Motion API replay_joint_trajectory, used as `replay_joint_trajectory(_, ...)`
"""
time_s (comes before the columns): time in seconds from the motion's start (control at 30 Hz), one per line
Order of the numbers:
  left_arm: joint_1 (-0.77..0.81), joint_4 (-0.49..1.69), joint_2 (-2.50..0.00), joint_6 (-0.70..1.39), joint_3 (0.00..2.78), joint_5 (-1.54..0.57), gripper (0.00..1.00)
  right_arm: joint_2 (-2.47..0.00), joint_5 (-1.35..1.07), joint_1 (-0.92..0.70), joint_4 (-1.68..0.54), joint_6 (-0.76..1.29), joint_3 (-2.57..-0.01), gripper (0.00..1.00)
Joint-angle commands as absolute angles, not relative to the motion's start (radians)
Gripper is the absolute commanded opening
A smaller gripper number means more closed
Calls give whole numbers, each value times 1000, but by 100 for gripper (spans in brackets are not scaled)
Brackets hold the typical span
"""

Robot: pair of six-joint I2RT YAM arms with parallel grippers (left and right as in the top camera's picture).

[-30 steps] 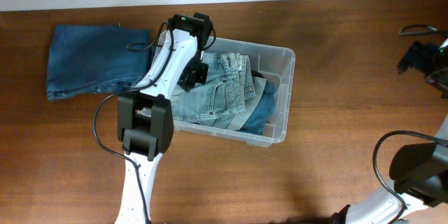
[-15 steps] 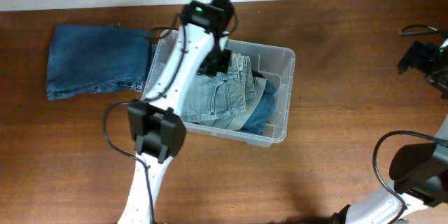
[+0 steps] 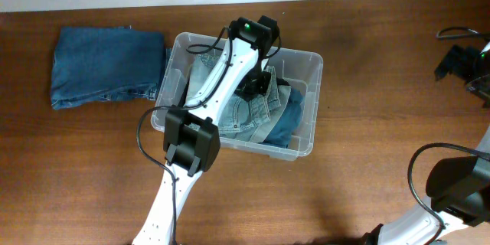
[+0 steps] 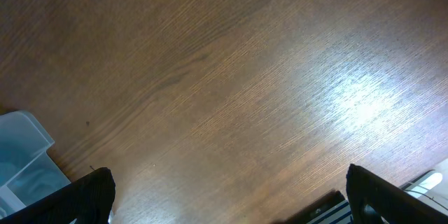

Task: Pack container
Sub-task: 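Push the jeans' right side down into the bin with the left gripper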

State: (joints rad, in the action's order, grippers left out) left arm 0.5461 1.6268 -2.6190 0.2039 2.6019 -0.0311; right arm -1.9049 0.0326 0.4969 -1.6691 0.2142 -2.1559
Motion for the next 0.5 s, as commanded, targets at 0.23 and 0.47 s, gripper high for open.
replay_joint_trajectory(0.23, 609, 1688, -2548, 216, 2690, -199, 1, -1905, 30, 498, -1668, 225, -2154, 99)
replay_joint_trajectory(0.47, 662, 1688, -2548, 216, 2583, -206, 1, -1905, 30, 498, -1668, 225, -2154, 98)
